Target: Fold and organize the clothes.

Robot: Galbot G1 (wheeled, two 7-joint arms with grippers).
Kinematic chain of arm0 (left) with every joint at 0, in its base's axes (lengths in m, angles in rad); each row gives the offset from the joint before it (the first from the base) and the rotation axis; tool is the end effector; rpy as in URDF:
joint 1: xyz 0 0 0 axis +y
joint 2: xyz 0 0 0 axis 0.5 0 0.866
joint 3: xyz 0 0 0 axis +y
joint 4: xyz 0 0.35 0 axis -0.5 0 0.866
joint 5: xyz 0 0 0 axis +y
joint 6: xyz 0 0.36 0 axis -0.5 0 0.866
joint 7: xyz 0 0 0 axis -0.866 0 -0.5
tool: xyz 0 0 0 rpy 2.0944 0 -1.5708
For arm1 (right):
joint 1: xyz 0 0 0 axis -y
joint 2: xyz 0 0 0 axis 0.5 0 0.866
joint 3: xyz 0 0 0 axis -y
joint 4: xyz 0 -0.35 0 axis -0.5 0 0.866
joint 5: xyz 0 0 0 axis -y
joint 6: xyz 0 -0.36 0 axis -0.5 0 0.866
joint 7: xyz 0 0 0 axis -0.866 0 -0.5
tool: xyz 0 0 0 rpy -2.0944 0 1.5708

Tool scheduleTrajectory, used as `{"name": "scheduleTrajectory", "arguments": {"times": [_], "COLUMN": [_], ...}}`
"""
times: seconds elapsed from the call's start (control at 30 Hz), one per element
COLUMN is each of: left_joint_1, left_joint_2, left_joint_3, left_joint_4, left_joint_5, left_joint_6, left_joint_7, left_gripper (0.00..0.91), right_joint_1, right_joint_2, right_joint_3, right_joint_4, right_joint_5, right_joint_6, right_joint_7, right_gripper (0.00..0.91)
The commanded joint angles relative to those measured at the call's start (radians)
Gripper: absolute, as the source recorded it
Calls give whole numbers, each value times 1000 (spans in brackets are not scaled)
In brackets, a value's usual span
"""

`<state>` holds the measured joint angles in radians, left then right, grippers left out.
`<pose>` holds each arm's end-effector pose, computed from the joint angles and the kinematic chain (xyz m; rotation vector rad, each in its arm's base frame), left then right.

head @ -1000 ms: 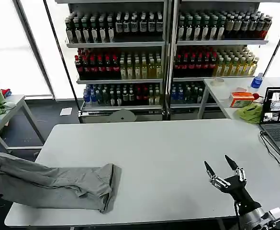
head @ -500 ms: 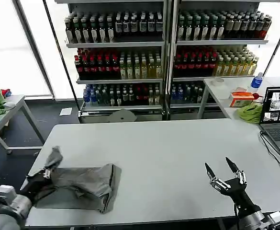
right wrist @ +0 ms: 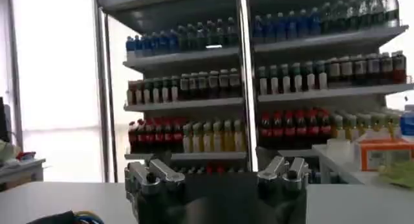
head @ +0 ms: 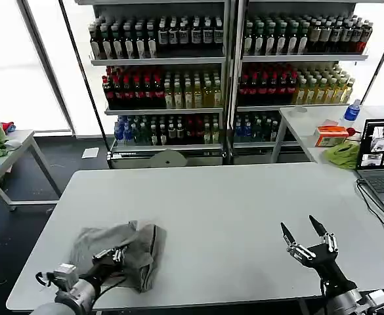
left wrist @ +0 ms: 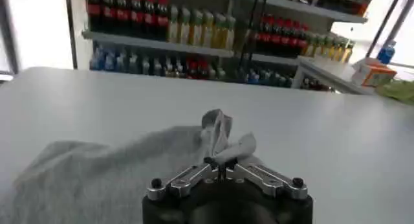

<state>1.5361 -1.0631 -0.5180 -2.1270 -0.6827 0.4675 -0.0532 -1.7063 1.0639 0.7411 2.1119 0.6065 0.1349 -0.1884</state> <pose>0.2039 0.0763 -0.2677 -0.3547 -2.6187 0.2188 0.1699 -0.1381 -0.2727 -0.4142 3.0591 0.1077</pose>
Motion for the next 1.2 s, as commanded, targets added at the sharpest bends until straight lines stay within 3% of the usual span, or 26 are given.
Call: {"name": "scheduleTrajectory", "arguments": {"times": [0.03,0.07,0.6,0.93,1.2], "left_joint_1": [-37,-43,-172,-149,-137], "left_joint_2": [-20,-20,-6,-21,-6], "left_joint_3": [135,138,132,114,-36], "left_joint_4": [20,22,61,-24,-31], "left_joint_5": [-17,-17,-96,-152,-177], "left_joint_6": [26,26,26,32,52], "left_joint_7": [-54,-58,-174,-189,-175], "left_gripper": [433,897,907,907,907], "right_joint_1": [-1,-1,0,14,16], "right_joint_2": [9,10,27,30,28], "right_joint_3": [-7,-8,-30,-40,-49], "right_joint_4": [0,0,6,6,13], "right_joint_5": [-3,-4,-16,-14,-15], "right_joint_6": [0,0,-3,-11,-15], "right_joint_7": [0,-1,-4,-5,-7], "right_gripper": [907,907,907,907,907]}}
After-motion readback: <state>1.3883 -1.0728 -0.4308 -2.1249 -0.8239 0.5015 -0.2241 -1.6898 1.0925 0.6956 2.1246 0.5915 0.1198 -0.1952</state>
